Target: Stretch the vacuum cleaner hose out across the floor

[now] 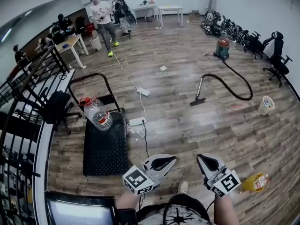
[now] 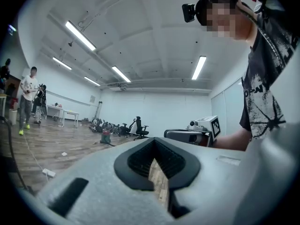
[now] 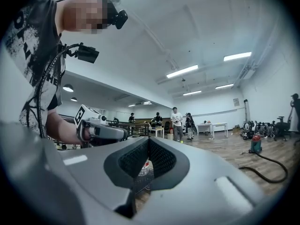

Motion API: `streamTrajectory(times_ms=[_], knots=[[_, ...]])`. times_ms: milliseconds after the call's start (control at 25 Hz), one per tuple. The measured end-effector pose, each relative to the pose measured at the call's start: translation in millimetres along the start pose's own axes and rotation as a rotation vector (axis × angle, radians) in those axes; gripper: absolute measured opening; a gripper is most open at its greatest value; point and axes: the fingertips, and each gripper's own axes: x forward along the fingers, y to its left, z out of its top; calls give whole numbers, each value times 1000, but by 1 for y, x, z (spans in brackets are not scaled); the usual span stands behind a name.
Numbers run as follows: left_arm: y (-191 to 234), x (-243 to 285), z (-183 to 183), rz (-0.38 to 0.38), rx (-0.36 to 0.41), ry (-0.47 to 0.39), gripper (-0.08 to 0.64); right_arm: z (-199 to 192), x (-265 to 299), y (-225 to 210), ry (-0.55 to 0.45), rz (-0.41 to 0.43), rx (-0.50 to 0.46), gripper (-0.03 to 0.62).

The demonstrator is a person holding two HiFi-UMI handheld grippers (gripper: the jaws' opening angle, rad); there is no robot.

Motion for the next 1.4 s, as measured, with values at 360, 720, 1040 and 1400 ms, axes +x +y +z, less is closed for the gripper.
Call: streamTrajectory(times_ms=[360,720,1040,1400], knots=[[32,60,13,73,-5,-12,0,8,10,-68,13,82,-28,8],[56,107,20,137,15,-45,0,10,14,-122,2,139,-56,8],[61,124,23,167,30,-36,0,10,14,-146,-15,160,-38,8],[89,120,24,218,24,-47,0,3,46,-153,-5,223,-34,8]])
